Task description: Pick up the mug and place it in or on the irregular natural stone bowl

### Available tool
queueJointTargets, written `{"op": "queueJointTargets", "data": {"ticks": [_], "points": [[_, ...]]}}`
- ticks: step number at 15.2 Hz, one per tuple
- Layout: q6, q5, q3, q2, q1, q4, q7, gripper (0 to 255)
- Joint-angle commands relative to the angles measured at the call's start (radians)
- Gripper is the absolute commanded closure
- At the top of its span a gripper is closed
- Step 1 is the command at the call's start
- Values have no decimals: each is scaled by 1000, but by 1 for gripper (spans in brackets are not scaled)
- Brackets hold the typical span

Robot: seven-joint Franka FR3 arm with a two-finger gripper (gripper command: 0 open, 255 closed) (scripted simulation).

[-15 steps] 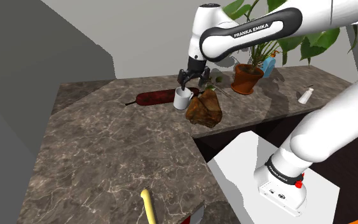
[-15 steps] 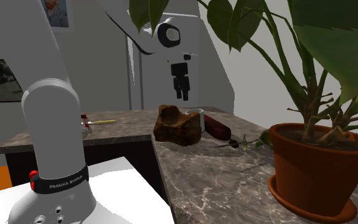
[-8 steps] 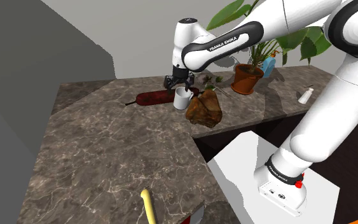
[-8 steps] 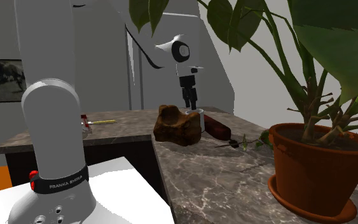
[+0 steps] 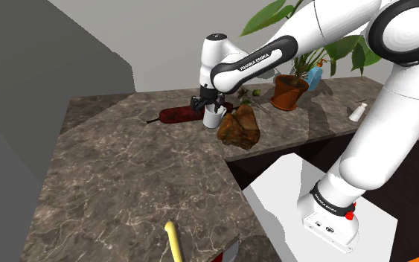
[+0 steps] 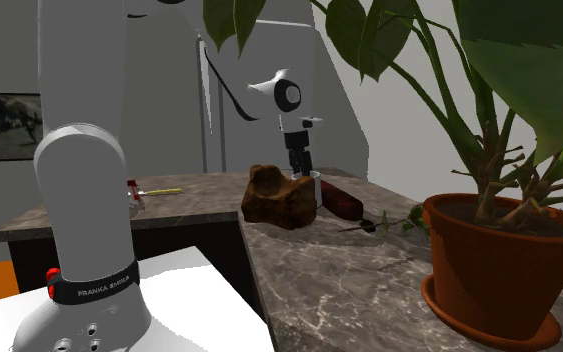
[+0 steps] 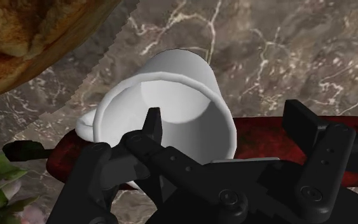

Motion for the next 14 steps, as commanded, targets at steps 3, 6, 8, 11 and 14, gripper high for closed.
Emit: {"op": "queueJointTargets", "data": {"ticks": [3,6,8,11,14], "points": [[4,-2,-1,3,-1,-1,0,0],[4,-1,-1,3,-1,-1,0,0],[4,-1,-1,3,-1,-1,0,255],[4,-1,-1,3,-1,-1,0,255],[4,-1,-1,3,-1,0,0,255]]}}
